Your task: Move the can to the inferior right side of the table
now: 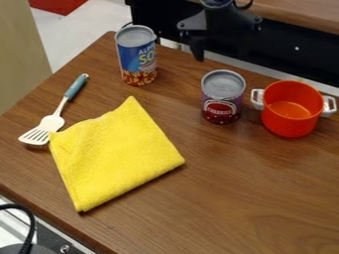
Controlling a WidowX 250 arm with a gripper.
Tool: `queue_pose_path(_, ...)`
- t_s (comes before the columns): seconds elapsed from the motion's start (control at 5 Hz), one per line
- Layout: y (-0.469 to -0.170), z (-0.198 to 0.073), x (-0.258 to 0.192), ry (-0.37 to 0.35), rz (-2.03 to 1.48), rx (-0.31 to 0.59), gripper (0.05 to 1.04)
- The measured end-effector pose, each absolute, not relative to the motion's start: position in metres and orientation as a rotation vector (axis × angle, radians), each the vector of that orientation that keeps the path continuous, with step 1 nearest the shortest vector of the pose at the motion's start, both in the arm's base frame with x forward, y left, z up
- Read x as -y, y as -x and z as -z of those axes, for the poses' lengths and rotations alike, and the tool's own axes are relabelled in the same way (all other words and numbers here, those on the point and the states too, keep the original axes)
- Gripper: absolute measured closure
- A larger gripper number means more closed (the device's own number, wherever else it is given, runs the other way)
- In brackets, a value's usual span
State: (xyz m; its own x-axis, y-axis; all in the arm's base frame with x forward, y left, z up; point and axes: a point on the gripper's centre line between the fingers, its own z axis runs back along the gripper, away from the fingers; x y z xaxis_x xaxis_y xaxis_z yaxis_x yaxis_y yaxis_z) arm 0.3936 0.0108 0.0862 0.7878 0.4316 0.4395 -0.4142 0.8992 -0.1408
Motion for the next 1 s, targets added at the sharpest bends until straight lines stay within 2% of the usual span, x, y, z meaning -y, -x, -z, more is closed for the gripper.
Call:
queue_pose_path(0.2,-0.404,-0.076,-0.015,0.028,-0.463,0.502,0.087)
queue_pose_path(0.4,-0.416,-0.084,-0.019,0.045,-0.508,0.51,0.087)
queue_pose_path(0.6,-0.432,-0.072,-0.024,-0.004,-0.581,0.462,0.087)
queue_pose_path(0.8,-0.442,-0.074,-0.025,-0.045,-0.588,0.459,0.087)
queue_pose_path(1.0,-0.443,-0.063,-0.023,-0.053,-0.573,0.426,0.087)
